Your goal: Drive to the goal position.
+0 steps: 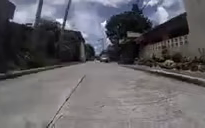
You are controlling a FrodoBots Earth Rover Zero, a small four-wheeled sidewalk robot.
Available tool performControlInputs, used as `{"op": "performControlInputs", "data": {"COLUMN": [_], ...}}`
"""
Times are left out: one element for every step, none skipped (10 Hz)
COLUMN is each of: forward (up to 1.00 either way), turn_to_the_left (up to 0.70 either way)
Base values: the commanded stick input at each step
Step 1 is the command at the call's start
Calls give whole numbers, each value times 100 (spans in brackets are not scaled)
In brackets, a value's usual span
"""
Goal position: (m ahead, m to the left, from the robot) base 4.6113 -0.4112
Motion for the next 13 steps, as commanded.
{"op": "performControlInputs", "data": {"forward": [70, 70, 70, 70, 70, 70, 70, 70, 70, 70, 70, 70, 70], "turn_to_the_left": [0, 0, 0, 0, 0, 0, 0, 0, 0, 0, 0, 0, 0]}}
